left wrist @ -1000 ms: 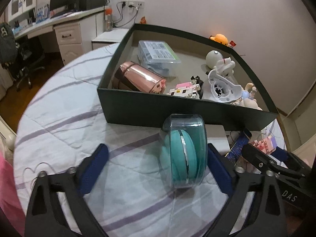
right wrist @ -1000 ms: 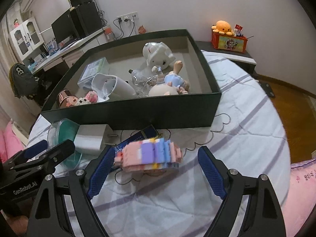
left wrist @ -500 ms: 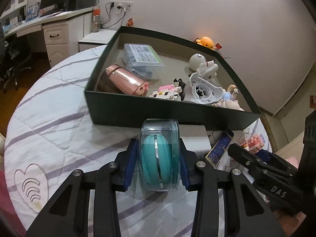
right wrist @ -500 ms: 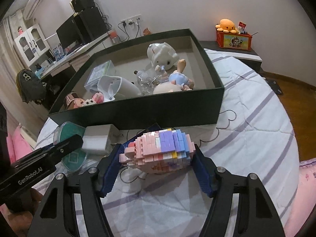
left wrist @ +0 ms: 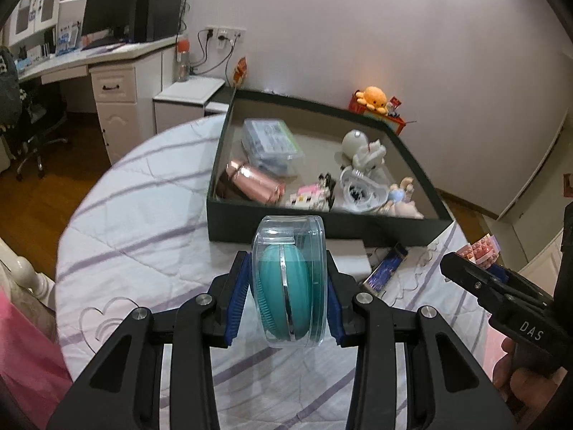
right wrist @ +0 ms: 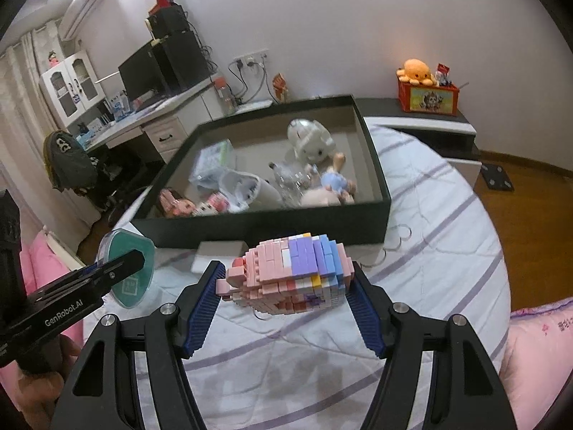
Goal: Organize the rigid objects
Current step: 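Carry the teal case and block figurine into the black box and release both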
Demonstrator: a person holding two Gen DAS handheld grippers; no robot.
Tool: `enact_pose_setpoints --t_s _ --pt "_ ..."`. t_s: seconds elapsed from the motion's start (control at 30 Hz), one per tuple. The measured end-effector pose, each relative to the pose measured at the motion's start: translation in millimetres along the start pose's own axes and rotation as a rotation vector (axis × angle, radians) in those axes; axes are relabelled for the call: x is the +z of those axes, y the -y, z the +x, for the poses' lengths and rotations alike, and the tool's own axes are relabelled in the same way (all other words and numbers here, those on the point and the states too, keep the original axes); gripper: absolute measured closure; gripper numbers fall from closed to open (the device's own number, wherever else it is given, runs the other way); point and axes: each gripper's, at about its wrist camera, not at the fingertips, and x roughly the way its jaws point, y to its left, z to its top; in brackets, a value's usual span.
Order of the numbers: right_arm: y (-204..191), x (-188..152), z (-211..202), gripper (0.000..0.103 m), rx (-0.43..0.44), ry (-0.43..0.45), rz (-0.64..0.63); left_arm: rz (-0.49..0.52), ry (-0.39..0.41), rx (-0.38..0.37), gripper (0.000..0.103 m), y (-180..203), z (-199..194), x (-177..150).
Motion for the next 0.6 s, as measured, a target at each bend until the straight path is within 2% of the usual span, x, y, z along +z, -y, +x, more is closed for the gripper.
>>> enact_pose_setpoints --t_s 0.3,0.4,0.6 --pt "-11 44 -9 0.034 0.011 0.07 -0.052 0.043 0.087 -0.012 0.064 11 -12 52" --pt "-13 64 -5 0.034 0.011 0.087 -0.069 0.045 0.098 -0.025 0.064 14 -3 73" --pt "-14 111 29 0.034 0.033 0.08 -0.08 0.049 0.084 -0.042 0.064 19 30 107"
